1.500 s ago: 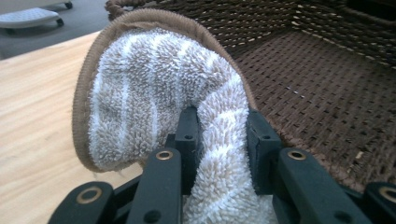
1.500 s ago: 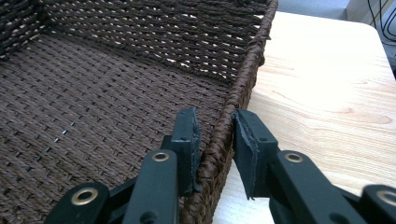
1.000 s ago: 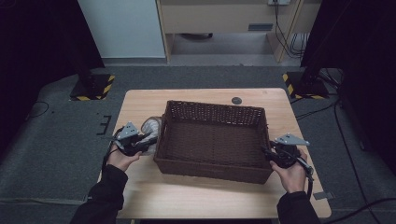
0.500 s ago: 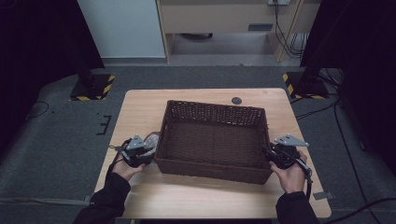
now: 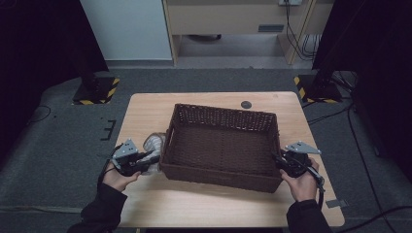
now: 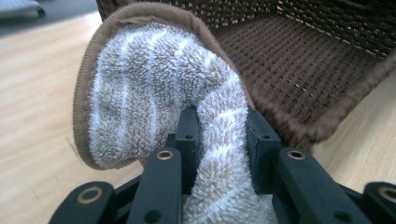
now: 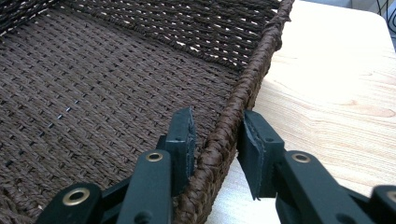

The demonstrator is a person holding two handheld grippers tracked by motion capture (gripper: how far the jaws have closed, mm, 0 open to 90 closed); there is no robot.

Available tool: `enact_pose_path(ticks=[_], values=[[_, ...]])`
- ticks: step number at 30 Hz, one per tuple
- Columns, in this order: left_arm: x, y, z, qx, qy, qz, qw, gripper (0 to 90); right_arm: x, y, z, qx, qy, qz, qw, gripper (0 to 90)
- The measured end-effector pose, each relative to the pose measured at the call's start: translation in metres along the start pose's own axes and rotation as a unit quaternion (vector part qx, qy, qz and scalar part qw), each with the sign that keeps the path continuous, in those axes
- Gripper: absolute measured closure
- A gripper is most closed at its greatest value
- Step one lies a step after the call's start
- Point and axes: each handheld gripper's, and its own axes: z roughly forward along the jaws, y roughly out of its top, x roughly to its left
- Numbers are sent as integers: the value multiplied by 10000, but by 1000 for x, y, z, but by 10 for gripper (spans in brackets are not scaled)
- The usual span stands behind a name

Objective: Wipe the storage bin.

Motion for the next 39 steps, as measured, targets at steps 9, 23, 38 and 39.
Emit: enact_pose_path(ticks=[9, 23, 38, 39], values=[[-3, -18, 22, 553, -86, 49, 9984, 698, 0, 0, 0, -3, 13, 6, 10000, 665], [-9, 1, -22, -175, -134, 35, 9997, 698, 0, 0, 0, -2, 18, 14, 10000, 664], [-18, -31, 4, 620, -98, -32, 9980, 698, 0, -1, 0, -18, 27, 27, 10000, 663], [-17, -30, 2, 589, -79, -50, 9982, 697, -1, -1, 0, -19, 30, 29, 10000, 663]])
